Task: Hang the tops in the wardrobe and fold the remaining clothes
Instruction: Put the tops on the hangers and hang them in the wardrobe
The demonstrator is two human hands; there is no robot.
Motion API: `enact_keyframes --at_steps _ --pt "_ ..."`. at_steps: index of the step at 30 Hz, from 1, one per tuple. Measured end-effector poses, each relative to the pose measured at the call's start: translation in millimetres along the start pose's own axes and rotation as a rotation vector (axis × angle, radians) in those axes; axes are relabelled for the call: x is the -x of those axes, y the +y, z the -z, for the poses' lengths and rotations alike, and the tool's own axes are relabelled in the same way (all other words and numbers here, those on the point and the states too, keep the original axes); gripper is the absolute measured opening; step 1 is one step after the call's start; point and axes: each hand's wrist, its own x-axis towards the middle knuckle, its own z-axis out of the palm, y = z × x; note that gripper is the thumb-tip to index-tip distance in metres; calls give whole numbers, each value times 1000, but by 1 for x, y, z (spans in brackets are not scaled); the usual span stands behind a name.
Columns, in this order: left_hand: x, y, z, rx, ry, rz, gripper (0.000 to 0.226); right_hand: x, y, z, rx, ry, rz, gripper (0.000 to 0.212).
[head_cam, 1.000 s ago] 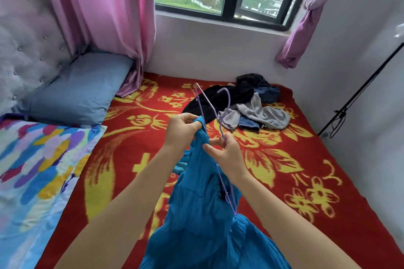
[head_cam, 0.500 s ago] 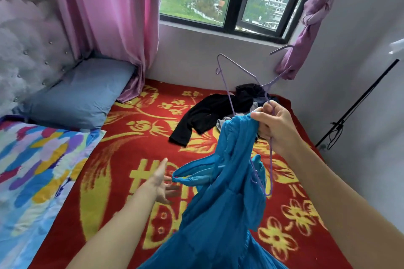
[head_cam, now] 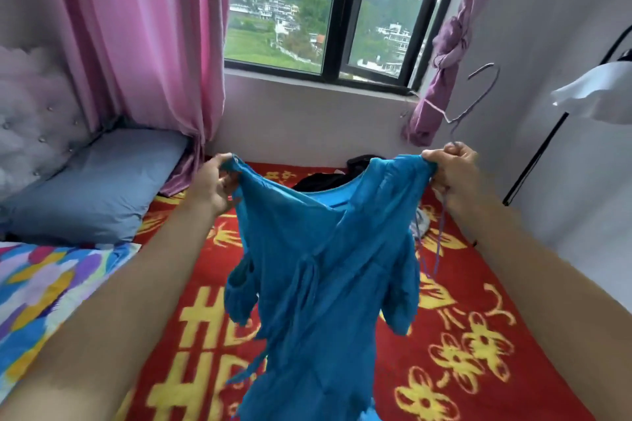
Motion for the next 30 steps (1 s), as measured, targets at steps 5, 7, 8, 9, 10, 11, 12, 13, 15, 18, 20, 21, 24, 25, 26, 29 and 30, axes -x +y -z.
enact_keyframes --at_steps 5,7,8,9,10,11,12,13,15,18,20,21,24,25,26,29,30 --pt "49 93 -40 44 -130 -378 30 -21 -44 6 -64 52 218 42" --pt "69 98 -43 -42 -122 -463 25 -23 -37 11 45 35 258 40" --pt "75 94 -43 -81 -122 -462 26 -22 -27 14 114 14 268 40" --pt "77 86 -38 -126 -105 -429 27 -20 -11 16 176 -15 262 40" --pt "75 77 -31 -169 -77 -371 27 -19 7 19 231 -35 249 41" --pt "72 64 -21 -225 -37 -291 26 -16 27 22 294 -48 222 41" --pt "68 50 -11 -276 -1 -203 26 -13 46 26 364 -59 198 39" --pt "63 36 0 -316 26 -123 27 -10 63 30 446 -74 175 37" --pt "54 0 21 -363 83 24 29 -1 91 38 554 -121 134 45" --pt "51 -47 49 -426 205 131 19 18 110 44 511 -262 128 53" --pt "54 -66 60 -420 226 170 15 28 118 46 500 -366 151 46" --pt "58 -73 63 -403 229 181 18 32 124 48 490 -428 119 38" --pt "67 -84 66 -386 228 154 24 40 140 49 516 -623 -37 18" --pt "69 -86 67 -391 219 133 24 43 143 49 552 -664 -48 22" --pt "71 -88 69 -404 213 113 24 46 147 48 565 -690 -44 24" --pt "77 -89 74 -404 204 59 23 56 145 41 548 -782 23 19" --pt "78 -88 75 -388 200 41 22 59 145 39 533 -797 51 23"
